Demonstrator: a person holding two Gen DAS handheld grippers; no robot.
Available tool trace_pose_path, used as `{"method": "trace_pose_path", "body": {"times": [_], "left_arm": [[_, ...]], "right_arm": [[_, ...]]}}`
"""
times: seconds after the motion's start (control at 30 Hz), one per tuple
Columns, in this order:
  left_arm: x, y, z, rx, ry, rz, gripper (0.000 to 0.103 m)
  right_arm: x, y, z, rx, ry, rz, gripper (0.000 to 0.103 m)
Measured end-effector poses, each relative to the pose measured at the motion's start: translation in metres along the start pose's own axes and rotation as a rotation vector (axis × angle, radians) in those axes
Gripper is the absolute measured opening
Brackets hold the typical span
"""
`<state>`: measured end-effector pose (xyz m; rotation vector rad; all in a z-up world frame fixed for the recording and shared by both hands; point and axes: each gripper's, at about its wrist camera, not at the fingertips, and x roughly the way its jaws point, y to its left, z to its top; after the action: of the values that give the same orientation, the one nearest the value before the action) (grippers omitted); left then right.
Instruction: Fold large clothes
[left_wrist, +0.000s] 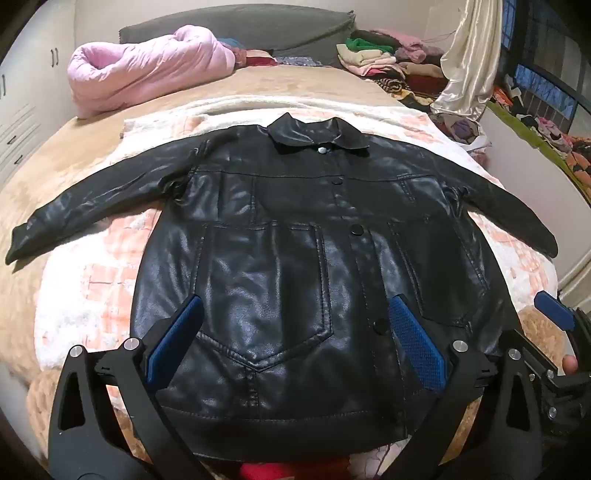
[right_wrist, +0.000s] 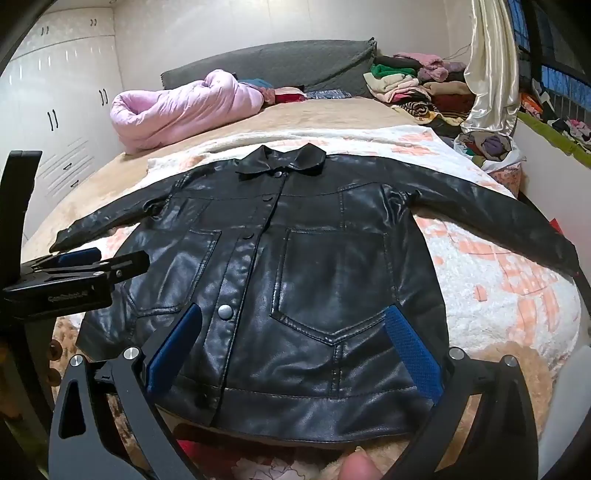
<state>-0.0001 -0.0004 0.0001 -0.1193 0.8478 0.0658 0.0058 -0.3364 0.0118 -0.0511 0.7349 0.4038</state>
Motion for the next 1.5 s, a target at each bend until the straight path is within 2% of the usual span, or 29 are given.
{"method": "trace_pose_path", "body": {"times": [1.5], "left_arm": [[-0.0038, 0.0000, 0.0012, -0.001, -0.002, -0.008, 0.094]], "right_arm": [[0.0019, -0.0018, -0.0029, -0.005, 0.003, -0.033, 0.099]]}}
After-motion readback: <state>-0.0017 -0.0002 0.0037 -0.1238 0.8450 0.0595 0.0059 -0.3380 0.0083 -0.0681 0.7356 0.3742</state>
